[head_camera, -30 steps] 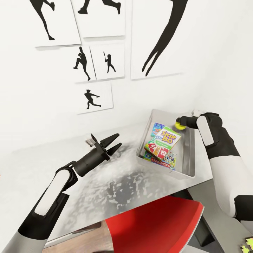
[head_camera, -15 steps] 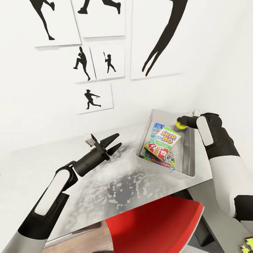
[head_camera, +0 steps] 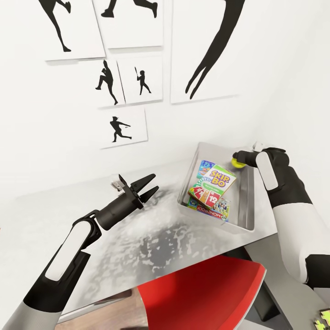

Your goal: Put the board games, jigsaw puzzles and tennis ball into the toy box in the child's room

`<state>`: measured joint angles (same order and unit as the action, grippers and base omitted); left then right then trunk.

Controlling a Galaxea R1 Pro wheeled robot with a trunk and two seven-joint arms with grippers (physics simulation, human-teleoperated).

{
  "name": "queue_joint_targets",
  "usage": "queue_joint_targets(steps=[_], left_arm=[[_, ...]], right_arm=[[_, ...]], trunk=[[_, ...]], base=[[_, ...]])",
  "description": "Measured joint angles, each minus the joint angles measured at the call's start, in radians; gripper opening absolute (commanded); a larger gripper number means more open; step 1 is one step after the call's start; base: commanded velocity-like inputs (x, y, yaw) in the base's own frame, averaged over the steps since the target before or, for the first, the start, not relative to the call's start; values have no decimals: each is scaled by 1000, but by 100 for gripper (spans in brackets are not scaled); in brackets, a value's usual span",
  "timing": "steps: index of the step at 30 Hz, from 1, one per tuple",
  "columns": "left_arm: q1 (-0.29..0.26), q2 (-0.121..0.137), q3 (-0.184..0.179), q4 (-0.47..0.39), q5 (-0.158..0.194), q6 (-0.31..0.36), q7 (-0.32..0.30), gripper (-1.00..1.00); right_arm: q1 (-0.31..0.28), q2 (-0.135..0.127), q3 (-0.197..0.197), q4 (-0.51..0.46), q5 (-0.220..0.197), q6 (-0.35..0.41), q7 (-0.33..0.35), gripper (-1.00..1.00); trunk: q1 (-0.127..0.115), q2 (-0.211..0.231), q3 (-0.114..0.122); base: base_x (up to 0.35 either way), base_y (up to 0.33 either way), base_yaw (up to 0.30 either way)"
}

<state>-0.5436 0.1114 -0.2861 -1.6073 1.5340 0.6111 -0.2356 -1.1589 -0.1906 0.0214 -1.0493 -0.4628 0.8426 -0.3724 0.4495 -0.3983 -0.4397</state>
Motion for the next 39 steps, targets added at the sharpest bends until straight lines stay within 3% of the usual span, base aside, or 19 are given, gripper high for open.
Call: queue_joint_targets(steps=[23, 24, 39], left_arm=[[0, 0, 0, 0, 0, 0, 0, 100], [0, 0, 0, 0, 0, 0, 0, 100], [0, 0, 0, 0, 0, 0, -3, 100]], right_arm=[[0, 1, 2, 68, 0, -90, -5, -100], [0, 1, 3, 71, 0, -93, -6, 100], [-8, 5, 2, 93, -3, -108, -10, 100]], trunk=[[0, 0, 0], [0, 0, 0], [0, 0, 0]], base=[[0, 0, 0], [0, 0, 0], [0, 0, 0]])
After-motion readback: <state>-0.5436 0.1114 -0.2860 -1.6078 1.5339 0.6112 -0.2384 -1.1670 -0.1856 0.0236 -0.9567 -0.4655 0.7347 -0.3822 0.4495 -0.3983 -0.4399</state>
